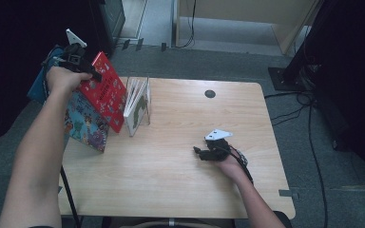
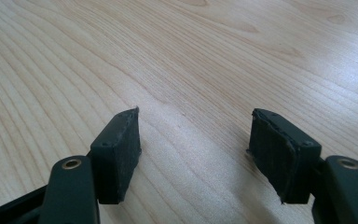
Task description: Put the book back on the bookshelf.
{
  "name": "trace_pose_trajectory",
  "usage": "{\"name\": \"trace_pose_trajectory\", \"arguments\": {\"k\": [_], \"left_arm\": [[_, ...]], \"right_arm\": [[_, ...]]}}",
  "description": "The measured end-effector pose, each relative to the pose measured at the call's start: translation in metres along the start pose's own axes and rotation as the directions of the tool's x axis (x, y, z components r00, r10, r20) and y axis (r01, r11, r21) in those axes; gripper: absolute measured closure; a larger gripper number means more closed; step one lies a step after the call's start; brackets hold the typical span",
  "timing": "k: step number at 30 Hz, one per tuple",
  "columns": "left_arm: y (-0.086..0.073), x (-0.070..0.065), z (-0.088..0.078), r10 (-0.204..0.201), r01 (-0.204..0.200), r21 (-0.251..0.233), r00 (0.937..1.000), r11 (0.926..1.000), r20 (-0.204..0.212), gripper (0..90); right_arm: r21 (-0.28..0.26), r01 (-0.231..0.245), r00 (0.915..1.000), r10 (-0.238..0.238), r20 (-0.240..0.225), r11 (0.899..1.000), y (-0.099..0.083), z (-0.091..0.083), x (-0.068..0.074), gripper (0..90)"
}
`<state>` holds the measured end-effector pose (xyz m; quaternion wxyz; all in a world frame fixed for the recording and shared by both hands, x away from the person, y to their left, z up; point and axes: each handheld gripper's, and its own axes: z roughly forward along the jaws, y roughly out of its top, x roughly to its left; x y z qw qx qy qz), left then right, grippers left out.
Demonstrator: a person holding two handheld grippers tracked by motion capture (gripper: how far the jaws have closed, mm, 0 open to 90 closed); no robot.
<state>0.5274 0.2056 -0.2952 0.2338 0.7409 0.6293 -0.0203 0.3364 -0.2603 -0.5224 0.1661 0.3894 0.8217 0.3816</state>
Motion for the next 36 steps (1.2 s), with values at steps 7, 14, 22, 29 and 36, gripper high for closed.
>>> {"name": "trace_pose_trajectory", "arguments": {"k": [7,14,22,29,36], "left_arm": [[0.001,-0.004,-0.004,0.007,-0.007,-0.008,0.9994,0.9999,0.034,70.1],[0.001,-0.006,-0.021,0.020,-0.020,-0.031,0.9998,0.9993,-0.008,58.5],[-0.006,-0.004,-0.035,0.024,-0.025,-0.065,0.9996,0.9976,-0.012,56.9],[-0.014,-0.007,-0.047,0.042,-0.045,-0.088,0.9986,0.9952,-0.031,53.7],[-0.022,-0.003,-0.062,0.036,-0.037,-0.111,0.9992,0.9931,-0.017,52.7]], "right_arm": [[0.001,-0.003,1.0000,0.003,0.001,1.000,0.000,0.000,0.000,33.7],[0.001,-0.002,1.0000,0.002,-0.001,1.000,-0.001,-0.001,0.000,33.7],[0.000,-0.001,1.0000,0.001,-0.002,1.000,-0.001,-0.001,0.000,33.7],[0.002,-0.004,1.0000,0.004,0.002,1.000,-0.003,-0.003,0.000,33.3],[0.000,-0.002,1.0000,0.002,0.003,1.000,-0.003,-0.003,0.000,33.1]]}}
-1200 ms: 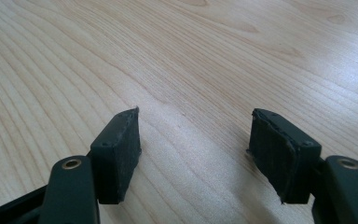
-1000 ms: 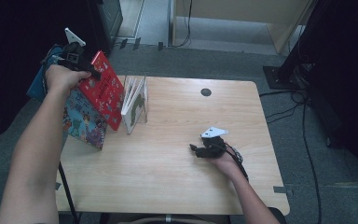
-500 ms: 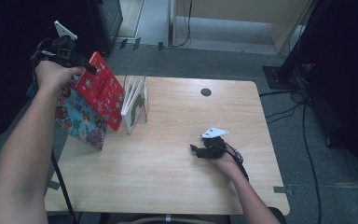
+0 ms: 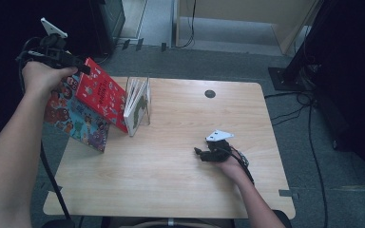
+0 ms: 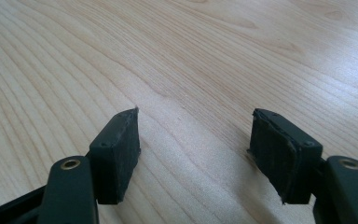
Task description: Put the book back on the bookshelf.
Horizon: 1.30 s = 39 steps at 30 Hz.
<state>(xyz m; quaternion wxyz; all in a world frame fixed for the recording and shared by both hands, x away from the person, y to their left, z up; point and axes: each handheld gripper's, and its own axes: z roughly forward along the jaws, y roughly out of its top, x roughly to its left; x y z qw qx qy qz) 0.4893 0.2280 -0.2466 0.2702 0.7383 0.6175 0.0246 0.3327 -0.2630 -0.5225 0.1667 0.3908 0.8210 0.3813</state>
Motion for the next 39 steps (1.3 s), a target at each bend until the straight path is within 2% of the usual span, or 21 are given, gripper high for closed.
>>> {"name": "trace_pose_trajectory", "arguments": {"k": [4,8,13,16,17,18,20,21,25,29,30,39], "left_arm": [[-0.005,-0.007,-0.004,0.032,-0.032,-0.022,0.9994,0.9993,0.010,51.6],[-0.013,-0.011,-0.004,0.029,-0.026,-0.046,0.9980,0.9986,0.056,48.8],[-0.025,-0.023,0.001,0.056,-0.053,-0.052,0.9963,0.9972,0.065,48.0],[-0.034,-0.031,0.004,0.086,-0.082,-0.051,0.9929,0.9953,0.083,47.0],[-0.037,-0.034,0.005,0.090,-0.085,-0.057,0.9923,0.9947,0.086,46.5],[-0.043,-0.036,0.007,0.090,-0.082,-0.070,0.9901,0.9942,0.108,45.9],[-0.046,-0.038,0.009,0.091,-0.082,-0.080,0.9890,0.9934,0.117,45.8],[-0.049,-0.039,0.010,0.101,-0.092,-0.084,0.9901,0.9922,0.098,46.3],[-0.059,-0.043,0.018,0.119,-0.113,-0.073,0.9892,0.9909,0.086,45.7],[-0.069,-0.050,0.026,0.138,-0.131,-0.072,0.9835,0.9888,0.117,44.6],[-0.075,-0.053,0.030,0.148,-0.140,-0.071,0.9803,0.9876,0.131,44.2],[-0.096,-0.067,0.045,0.190,-0.181,-0.068,0.9700,0.9811,0.152,42.9]], "right_arm": [[0.000,0.001,1.0000,-0.001,-0.001,1.000,0.000,0.000,0.000,32.9],[0.002,0.003,1.0000,-0.003,-0.004,1.000,0.000,0.000,0.000,31.9],[0.005,0.006,0.9999,-0.006,-0.009,1.000,0.000,0.000,0.001,30.4],[0.007,0.009,0.9999,-0.009,-0.010,1.000,0.000,0.000,0.001,29.6],[0.008,0.009,0.9999,-0.009,-0.011,1.000,0.000,0.000,0.001,29.4],[0.008,0.010,0.9999,-0.010,-0.011,1.000,0.000,0.000,0.001,29.2],[0.008,0.011,0.9999,-0.011,-0.013,1.000,0.000,0.000,0.001,28.3],[0.008,0.011,0.9998,-0.011,-0.013,1.000,0.000,0.001,0.001,28.1],[0.010,0.015,0.9998,-0.015,-0.016,1.000,0.000,0.001,0.001,27.0],[0.013,0.017,0.9996,-0.017,-0.023,1.000,0.000,0.001,0.001,25.9],[0.012,0.022,0.9995,-0.022,-0.023,1.000,0.001,0.001,0.001,25.6],[0.012,0.024,0.9994,-0.024,-0.024,1.000,0.001,0.001,0.000,25.4]]}}
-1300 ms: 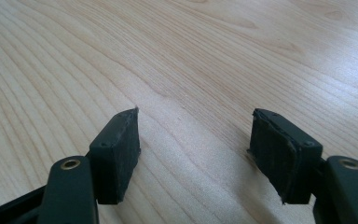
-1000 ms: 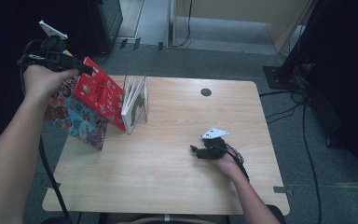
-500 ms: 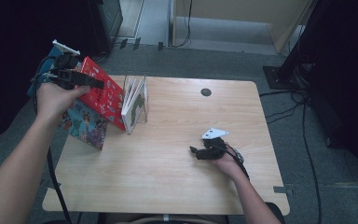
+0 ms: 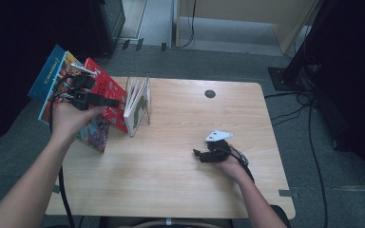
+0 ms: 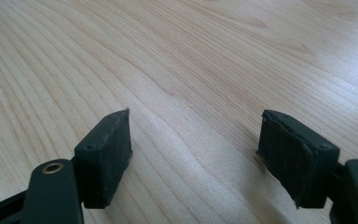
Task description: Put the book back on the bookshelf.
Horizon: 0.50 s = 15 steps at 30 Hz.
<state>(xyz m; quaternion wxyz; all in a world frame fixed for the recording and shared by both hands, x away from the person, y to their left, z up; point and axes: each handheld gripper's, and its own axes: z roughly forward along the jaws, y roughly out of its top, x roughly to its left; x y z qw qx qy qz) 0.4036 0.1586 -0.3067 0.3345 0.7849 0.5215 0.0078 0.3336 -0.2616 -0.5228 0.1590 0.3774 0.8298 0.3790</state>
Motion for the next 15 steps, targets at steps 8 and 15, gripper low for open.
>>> {"name": "trace_pose_trajectory", "arguments": {"k": [8,15], "left_arm": [[-0.023,-0.019,0.014,0.063,-0.063,-0.034,0.9980,0.9975,-0.002,42.8],[-0.046,-0.033,0.031,0.099,-0.098,-0.020,0.9948,0.9949,0.024,41.3]], "right_arm": [[0.000,0.000,1.0000,0.000,0.000,1.000,0.000,0.000,0.000,25.4],[-0.001,-0.001,1.0000,0.001,-0.001,1.000,0.000,0.000,0.000,25.2]]}}
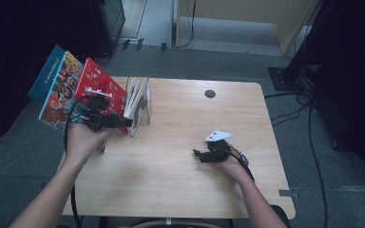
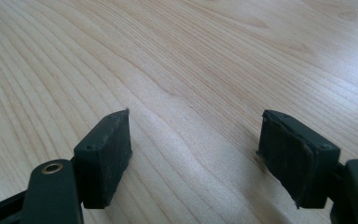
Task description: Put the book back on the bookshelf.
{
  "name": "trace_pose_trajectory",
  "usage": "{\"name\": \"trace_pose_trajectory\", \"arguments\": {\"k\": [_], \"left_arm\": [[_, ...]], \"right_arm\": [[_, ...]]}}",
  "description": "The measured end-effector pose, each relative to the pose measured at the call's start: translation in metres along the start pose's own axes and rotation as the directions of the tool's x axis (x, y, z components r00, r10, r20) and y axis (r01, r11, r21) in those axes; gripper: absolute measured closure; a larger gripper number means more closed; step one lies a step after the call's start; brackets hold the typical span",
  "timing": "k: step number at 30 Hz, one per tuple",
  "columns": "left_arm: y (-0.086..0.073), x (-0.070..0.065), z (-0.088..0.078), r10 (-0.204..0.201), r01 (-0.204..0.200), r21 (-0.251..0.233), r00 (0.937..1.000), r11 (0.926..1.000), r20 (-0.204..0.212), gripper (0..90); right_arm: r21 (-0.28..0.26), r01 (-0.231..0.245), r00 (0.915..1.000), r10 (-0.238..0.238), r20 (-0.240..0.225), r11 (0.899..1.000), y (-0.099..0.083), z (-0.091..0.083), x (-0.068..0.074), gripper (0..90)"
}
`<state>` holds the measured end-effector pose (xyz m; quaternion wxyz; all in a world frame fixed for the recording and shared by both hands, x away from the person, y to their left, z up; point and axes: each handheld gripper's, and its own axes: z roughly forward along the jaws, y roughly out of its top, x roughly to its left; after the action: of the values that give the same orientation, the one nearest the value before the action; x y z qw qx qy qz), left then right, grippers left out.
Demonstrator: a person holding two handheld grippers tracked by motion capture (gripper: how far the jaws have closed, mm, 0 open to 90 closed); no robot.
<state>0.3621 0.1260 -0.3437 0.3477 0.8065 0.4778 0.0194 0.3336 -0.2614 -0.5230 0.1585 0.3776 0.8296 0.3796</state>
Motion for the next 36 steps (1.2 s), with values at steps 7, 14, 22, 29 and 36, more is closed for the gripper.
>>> {"name": "trace_pose_trajectory", "arguments": {"k": [7,14,22,29,36], "left_arm": [[-0.020,-0.011,0.023,0.040,-0.040,0.013,0.9985,0.9991,0.038,39.1],[-0.039,-0.009,0.049,0.044,-0.045,0.020,0.9971,0.9988,0.062,39.1],[-0.057,-0.008,0.081,0.024,-0.028,0.031,0.9925,0.9991,0.120,39.5],[-0.069,-0.015,0.105,0.049,-0.054,0.042,0.9917,0.9977,0.119,39.7],[-0.081,-0.020,0.132,0.062,-0.071,0.069,0.9904,0.9950,0.123,39.8]], "right_arm": [[0.000,0.001,1.0000,-0.001,0.000,1.000,0.000,0.000,0.000,25.1],[0.000,-0.001,1.0000,0.001,-0.002,1.000,0.000,0.000,0.000,25.0],[0.001,0.002,1.0000,-0.002,-0.004,1.000,0.000,0.000,0.000,24.4],[0.003,0.001,1.0000,-0.001,-0.005,1.000,0.000,0.000,0.000,24.2],[0.005,0.001,1.0000,-0.001,-0.004,1.000,0.000,0.000,0.000,24.0]]}}
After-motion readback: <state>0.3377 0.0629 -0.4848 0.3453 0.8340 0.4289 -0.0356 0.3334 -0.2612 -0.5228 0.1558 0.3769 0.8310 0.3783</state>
